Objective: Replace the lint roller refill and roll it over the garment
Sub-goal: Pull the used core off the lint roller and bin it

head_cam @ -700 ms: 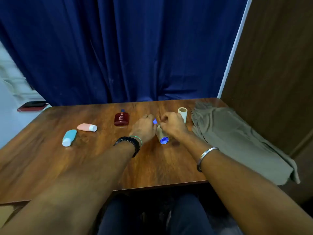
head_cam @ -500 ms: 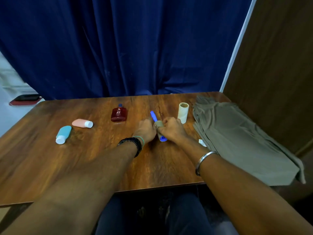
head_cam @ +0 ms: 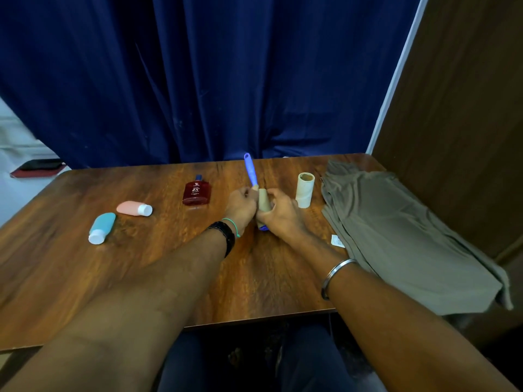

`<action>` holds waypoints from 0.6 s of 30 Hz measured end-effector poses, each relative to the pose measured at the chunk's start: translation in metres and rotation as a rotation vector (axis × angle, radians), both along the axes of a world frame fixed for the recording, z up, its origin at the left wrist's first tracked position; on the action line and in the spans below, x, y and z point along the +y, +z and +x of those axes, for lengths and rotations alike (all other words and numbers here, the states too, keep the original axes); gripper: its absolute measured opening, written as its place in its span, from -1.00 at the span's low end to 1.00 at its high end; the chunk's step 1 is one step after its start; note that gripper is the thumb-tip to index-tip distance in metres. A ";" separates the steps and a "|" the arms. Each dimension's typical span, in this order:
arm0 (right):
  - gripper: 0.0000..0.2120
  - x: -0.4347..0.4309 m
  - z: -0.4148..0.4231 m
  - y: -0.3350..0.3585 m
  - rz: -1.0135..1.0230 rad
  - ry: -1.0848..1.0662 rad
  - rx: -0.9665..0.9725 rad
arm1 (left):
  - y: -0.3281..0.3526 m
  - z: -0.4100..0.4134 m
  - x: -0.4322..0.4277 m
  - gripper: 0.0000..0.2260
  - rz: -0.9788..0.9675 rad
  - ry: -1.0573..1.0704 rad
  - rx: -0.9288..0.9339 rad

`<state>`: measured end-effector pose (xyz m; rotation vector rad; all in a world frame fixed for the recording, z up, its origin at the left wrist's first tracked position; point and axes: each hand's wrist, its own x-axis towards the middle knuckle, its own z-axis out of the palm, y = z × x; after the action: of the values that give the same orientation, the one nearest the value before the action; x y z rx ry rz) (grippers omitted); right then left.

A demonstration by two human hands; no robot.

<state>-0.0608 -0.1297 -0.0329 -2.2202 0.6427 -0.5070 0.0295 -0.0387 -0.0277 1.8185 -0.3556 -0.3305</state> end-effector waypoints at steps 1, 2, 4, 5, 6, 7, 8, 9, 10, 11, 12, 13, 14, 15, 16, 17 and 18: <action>-0.31 0.002 0.000 0.002 0.010 0.009 -0.020 | 0.005 0.000 -0.001 -0.70 -0.053 0.010 0.039; -0.31 0.004 -0.002 0.005 0.022 0.024 -0.046 | 0.010 0.000 -0.001 -0.70 -0.090 0.012 0.075; -0.31 0.007 -0.003 0.008 0.046 0.036 -0.089 | 0.019 0.002 -0.001 -0.72 -0.154 0.017 0.109; -0.31 0.008 -0.003 0.009 0.050 0.038 -0.107 | 0.022 0.003 -0.001 -0.75 -0.183 0.015 0.119; -0.33 0.009 -0.004 0.010 0.050 0.044 -0.121 | 0.024 0.004 0.000 -0.78 -0.207 0.012 0.135; -0.34 0.010 -0.005 0.011 0.048 0.048 -0.129 | 0.025 0.005 0.000 -0.80 -0.227 0.011 0.156; -0.35 0.010 -0.006 0.012 0.047 0.054 -0.138 | 0.026 0.006 0.001 -0.82 -0.242 0.017 0.177; -0.36 0.011 -0.007 0.012 0.050 0.061 -0.142 | 0.026 0.005 0.001 -0.81 -0.255 0.023 0.195; -0.36 0.012 -0.008 0.013 0.053 0.070 -0.148 | 0.026 0.005 0.002 -0.79 -0.270 0.025 0.205; -0.36 0.013 -0.009 0.013 0.056 0.073 -0.153 | 0.026 0.005 0.002 -0.78 -0.282 0.030 0.213; -0.35 0.014 -0.011 0.013 0.060 0.077 -0.162 | 0.027 0.004 0.002 -0.77 -0.293 0.034 0.221; -0.35 0.014 -0.011 0.012 0.066 0.076 -0.168 | 0.028 0.004 0.003 -0.77 -0.301 0.039 0.228; -0.34 0.015 -0.013 0.010 0.072 0.077 -0.166 | 0.029 0.005 0.003 -0.77 -0.304 0.040 0.233; -0.33 0.016 -0.014 0.009 0.085 0.075 -0.165 | 0.031 0.006 0.004 -0.77 -0.306 0.037 0.233; -0.32 0.016 -0.016 0.008 0.096 0.072 -0.168 | 0.032 0.007 0.004 -0.77 -0.304 0.032 0.228; -0.30 0.016 -0.017 0.007 0.109 0.064 -0.176 | 0.033 0.007 0.003 -0.78 -0.300 0.026 0.216; -0.28 0.016 -0.017 0.006 0.125 0.061 -0.187 | 0.035 0.008 0.002 -0.79 -0.297 0.022 0.202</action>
<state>-0.0783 -0.1138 -0.0268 -2.0397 0.4931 -0.6180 0.0372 -0.0365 0.0070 1.4825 -0.2296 -0.4197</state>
